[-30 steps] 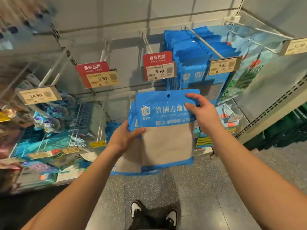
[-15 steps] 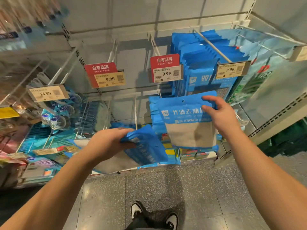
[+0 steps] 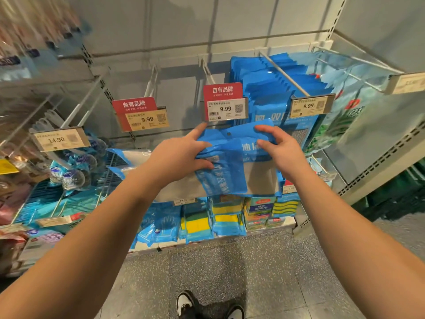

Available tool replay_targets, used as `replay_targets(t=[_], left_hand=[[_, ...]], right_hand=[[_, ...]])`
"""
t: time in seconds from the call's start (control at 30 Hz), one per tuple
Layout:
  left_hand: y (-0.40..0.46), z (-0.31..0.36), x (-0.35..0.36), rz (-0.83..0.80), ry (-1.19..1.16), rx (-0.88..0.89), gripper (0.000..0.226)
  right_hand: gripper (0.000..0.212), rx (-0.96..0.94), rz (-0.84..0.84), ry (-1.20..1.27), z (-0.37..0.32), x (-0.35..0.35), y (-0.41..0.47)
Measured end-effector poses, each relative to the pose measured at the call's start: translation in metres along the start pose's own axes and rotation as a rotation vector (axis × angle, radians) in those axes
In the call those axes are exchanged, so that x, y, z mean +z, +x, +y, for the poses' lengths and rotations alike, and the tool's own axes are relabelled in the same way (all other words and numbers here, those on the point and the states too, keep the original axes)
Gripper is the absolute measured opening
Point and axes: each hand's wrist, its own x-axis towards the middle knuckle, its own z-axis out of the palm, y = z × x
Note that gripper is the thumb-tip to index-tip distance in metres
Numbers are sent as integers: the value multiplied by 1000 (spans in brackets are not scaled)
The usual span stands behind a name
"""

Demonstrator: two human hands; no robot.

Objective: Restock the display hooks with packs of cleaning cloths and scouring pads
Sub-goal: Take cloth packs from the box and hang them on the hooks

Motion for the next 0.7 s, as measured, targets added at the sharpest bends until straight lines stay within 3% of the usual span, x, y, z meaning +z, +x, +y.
replay_targets(t=[0.2, 0.4, 0.7], left_hand=[[-4, -1, -12, 211, -101, 59, 39], [0, 0, -17, 149, -63, 58, 42], [2, 0, -22, 143, -88, 47, 45]], right_hand=[[41, 13, -14, 150, 0, 3, 11], [38, 6, -23, 308, -8, 9, 29], [39, 78, -38, 329, 1, 23, 53]])
